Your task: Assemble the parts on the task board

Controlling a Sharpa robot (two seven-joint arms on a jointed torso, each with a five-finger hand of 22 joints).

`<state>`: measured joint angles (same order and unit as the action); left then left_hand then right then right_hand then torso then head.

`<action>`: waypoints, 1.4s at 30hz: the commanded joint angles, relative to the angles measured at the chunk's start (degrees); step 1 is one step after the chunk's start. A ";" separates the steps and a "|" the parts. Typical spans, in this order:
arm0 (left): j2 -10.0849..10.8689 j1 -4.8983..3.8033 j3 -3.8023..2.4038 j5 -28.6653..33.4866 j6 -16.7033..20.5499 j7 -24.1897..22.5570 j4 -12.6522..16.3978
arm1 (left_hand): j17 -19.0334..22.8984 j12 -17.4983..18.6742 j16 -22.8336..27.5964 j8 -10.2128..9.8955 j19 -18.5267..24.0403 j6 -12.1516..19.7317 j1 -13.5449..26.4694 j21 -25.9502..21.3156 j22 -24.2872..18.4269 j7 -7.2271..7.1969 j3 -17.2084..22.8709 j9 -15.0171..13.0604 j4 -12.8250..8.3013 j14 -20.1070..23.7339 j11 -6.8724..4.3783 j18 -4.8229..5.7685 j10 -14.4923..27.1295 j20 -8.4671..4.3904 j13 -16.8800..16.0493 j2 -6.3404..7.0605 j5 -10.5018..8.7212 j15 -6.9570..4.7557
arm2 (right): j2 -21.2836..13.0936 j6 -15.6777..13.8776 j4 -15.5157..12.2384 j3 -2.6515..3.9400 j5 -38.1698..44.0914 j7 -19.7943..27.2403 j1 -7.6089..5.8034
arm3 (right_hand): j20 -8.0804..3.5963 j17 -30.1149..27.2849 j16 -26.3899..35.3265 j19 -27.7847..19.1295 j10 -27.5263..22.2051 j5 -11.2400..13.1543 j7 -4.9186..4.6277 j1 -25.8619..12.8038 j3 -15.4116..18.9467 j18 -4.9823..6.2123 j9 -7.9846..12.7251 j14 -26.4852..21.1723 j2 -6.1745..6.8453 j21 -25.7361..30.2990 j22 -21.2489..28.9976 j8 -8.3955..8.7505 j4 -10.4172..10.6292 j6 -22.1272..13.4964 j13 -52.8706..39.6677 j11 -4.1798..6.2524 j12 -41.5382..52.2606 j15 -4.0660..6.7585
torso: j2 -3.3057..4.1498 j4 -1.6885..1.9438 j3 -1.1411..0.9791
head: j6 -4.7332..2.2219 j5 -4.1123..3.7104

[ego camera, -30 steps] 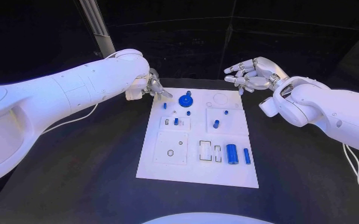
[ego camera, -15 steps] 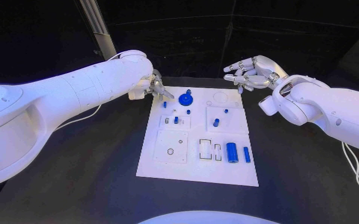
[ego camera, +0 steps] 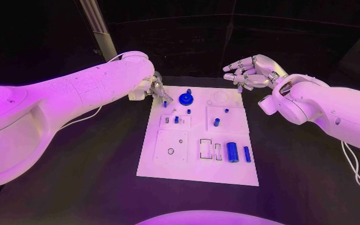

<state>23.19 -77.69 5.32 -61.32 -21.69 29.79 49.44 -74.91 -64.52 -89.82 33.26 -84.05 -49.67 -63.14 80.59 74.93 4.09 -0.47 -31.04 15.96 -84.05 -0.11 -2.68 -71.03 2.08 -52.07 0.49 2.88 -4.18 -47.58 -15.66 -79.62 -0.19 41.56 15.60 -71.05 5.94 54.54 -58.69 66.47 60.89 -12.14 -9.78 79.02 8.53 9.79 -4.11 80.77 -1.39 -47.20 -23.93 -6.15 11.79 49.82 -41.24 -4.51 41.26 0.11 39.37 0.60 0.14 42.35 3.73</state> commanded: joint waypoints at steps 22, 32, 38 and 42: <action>-0.10 0.06 0.00 -0.84 -1.02 -1.82 0.67 | -15.09 -0.61 -0.18 -0.04 -1.06 -1.06 -5.30 0.23 2.29 -0.23 1.48 0.69 -1.80 -5.95 -0.26 -0.24 -0.24 0.12 -0.42 -2.55 0.00 0.19 | 0.42 0.49 0.33 0.03 0.05 0.40 -0.10 | -0.12 0.07 0.28 0.32 -0.34 -0.50 0.05 0.42 0.19 0.79 -0.06 0.20 -0.51 0.33 0.12 -0.25 -0.21 -0.29 0.15 -0.08 0.40 -0.01 | -0.04 0.09 -0.05 | -0.62 -0.08; -0.10 0.06 0.00 -0.84 -1.09 -2.02 0.80 | -15.09 -0.63 -0.18 -0.01 -1.03 -1.11 -5.69 0.17 2.24 -0.22 1.64 0.75 -2.04 -5.95 -0.27 -0.25 -0.26 0.10 -0.42 -2.63 -0.01 0.18 | 0.53 0.63 0.51 0.03 0.05 0.39 -0.10 | -0.12 0.03 0.34 0.33 -0.37 -0.59 0.05 0.46 0.20 0.79 -0.06 0.18 -0.55 0.35 0.13 -0.26 -0.21 -0.29 0.17 -0.08 0.40 -0.01 | -0.04 0.00 -0.05 | -0.69 -0.02; -0.09 0.06 0.01 -0.83 -1.39 -2.21 0.76 | -15.09 -0.77 -0.18 0.18 -1.00 -1.41 -8.06 0.10 2.20 -0.55 3.22 0.88 -3.54 -5.95 -0.54 -0.28 -0.42 -0.02 -0.56 -3.81 0.01 -0.01 | 0.55 0.64 0.57 0.03 0.05 0.40 -0.10 | -0.13 0.08 0.33 0.34 -0.40 -0.72 0.05 0.52 0.22 0.79 -0.06 0.18 -0.60 0.38 0.15 -0.27 -0.23 -0.30 0.20 -0.08 0.41 -0.01 | -0.02 0.03 -0.04 | -0.58 -0.13; -0.05 0.06 0.01 -0.75 -1.86 -2.43 0.81 | -15.09 -0.83 -0.18 0.25 -1.05 -1.54 -11.04 0.17 2.35 -0.96 5.40 1.03 -5.71 -5.95 -0.92 -0.25 -0.60 -0.26 -0.72 -4.72 0.03 -0.31 | 0.59 0.66 0.58 0.03 0.05 0.41 -0.10 | -0.13 0.07 0.35 0.35 -0.42 -0.84 0.05 0.58 0.24 0.79 -0.06 0.18 -0.63 0.40 0.16 -0.28 -0.26 -0.30 0.23 -0.08 0.42 -0.01 | -0.02 0.03 -0.05 | -0.48 -0.18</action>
<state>23.14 -77.55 5.33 -61.75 -22.42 28.72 50.17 -74.91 -65.18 -89.82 33.27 -84.05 -50.99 -73.92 80.59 74.93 3.16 4.99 -30.02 10.51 -84.05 -0.73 -2.68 -71.66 2.08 -52.72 -4.15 2.88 -4.19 -47.04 -15.40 -79.01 -0.19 41.57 15.59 -71.06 5.95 54.56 -58.69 66.47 60.90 -12.81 -9.78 79.32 8.69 9.79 -4.11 80.77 -1.69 -46.98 -23.83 -6.15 11.63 49.82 -41.06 -4.51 41.47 0.11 39.34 0.63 0.08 41.84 3.58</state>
